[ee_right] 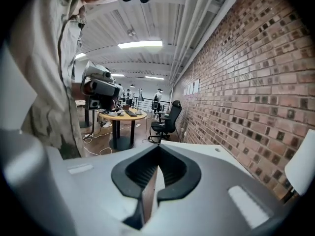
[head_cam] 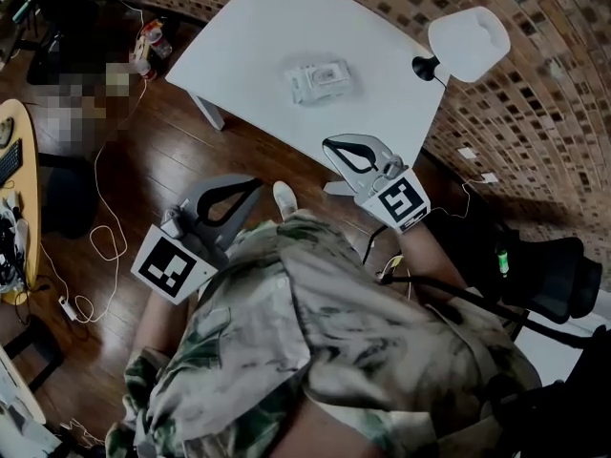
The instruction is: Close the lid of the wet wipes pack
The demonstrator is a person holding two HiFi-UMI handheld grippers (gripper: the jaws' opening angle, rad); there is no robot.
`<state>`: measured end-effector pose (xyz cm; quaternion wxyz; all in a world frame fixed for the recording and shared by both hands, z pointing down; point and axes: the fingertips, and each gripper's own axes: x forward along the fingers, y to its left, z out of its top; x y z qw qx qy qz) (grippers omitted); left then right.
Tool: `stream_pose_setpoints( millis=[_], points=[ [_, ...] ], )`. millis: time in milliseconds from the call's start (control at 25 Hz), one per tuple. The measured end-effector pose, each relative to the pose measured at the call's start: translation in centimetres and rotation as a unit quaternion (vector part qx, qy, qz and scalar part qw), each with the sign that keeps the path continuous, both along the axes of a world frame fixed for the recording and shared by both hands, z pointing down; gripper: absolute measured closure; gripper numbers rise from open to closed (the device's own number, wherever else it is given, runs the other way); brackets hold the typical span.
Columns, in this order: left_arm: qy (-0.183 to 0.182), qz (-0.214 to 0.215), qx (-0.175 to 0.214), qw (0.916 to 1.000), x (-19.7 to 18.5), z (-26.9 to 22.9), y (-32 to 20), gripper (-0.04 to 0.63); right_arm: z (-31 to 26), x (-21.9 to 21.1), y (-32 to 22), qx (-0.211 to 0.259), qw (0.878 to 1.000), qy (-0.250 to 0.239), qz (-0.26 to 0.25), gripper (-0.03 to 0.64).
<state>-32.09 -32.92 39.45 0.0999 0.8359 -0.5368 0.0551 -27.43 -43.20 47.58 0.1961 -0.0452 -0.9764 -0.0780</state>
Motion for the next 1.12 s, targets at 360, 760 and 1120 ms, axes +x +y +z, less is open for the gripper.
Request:
stream_pose_setpoints(
  millis=[360, 760, 1120],
  points=[
    [-0.002, -0.039, -0.015, 0.9991, -2.0, 0.5, -5.2, 0.595, 7.0, -2.7, -8.9, 0.011, 0.999, 0.043, -0.029, 0.615],
    [-0.003, -0.064, -0.021, 0.9977, -2.9, 1.1, -8.9, 0.595, 12.6, -4.2, -14.4, 0.005, 0.996, 0.086, -0.038, 0.615],
    [-0.002, -0.074, -0.031, 0.9968, -3.0, 1.4, -11.2, 0.595, 16.0, -5.5, -17.3, 0.001, 0.992, 0.118, -0.048, 0.615]
  ],
)
